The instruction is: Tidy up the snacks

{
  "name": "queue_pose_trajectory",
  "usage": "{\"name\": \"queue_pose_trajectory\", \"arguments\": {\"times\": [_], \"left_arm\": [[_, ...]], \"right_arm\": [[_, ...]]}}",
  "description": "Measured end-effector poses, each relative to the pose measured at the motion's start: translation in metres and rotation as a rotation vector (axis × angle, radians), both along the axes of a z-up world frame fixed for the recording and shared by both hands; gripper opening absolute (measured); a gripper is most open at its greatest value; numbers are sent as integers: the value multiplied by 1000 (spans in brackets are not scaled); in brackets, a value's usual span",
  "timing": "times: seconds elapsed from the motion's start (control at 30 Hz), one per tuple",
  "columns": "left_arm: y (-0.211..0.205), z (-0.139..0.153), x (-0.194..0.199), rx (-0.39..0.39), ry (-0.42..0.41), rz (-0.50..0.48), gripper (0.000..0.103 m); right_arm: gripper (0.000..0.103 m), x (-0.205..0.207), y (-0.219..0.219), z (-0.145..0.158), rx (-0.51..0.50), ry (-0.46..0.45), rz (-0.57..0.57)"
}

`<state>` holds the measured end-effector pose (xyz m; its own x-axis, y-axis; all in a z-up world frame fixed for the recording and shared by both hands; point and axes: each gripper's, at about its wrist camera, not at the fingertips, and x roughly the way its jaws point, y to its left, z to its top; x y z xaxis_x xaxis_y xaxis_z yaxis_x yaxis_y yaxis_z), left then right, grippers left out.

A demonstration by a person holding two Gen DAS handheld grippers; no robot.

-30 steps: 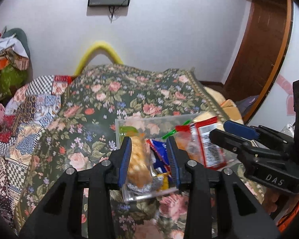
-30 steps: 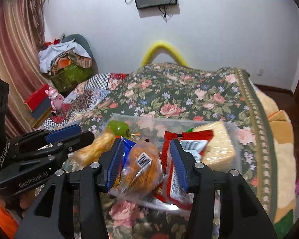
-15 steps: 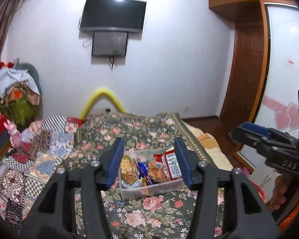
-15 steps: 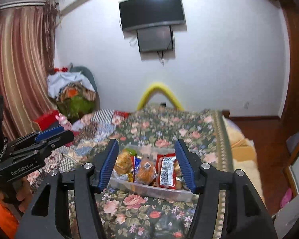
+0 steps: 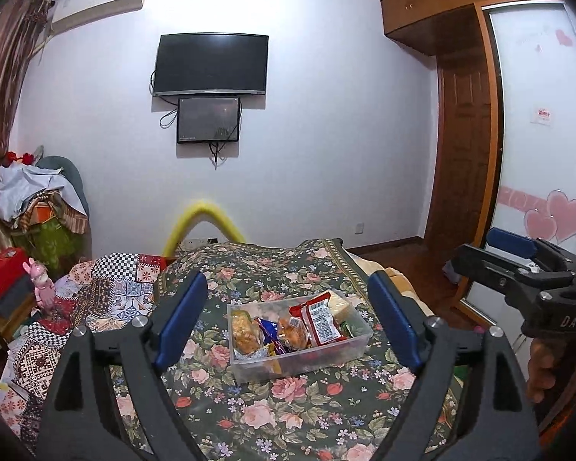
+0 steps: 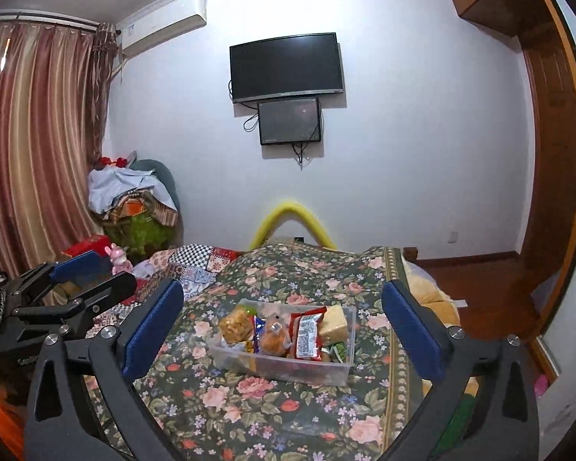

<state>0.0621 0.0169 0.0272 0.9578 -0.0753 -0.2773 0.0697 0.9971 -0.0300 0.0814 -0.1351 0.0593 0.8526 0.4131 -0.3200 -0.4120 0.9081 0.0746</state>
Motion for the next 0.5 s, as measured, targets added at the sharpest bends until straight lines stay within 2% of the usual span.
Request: {"name": "queue_pose_trajectory", "arguments": {"times": [0.2, 0.5], "left_arm": [[0, -1, -7, 1, -12, 2, 91], [-2, -3, -8, 1, -8, 3, 92]], "right_arm": [[103, -13, -4, -4, 5, 1, 3], [103, -15, -5, -7, 10, 9, -1]]}}
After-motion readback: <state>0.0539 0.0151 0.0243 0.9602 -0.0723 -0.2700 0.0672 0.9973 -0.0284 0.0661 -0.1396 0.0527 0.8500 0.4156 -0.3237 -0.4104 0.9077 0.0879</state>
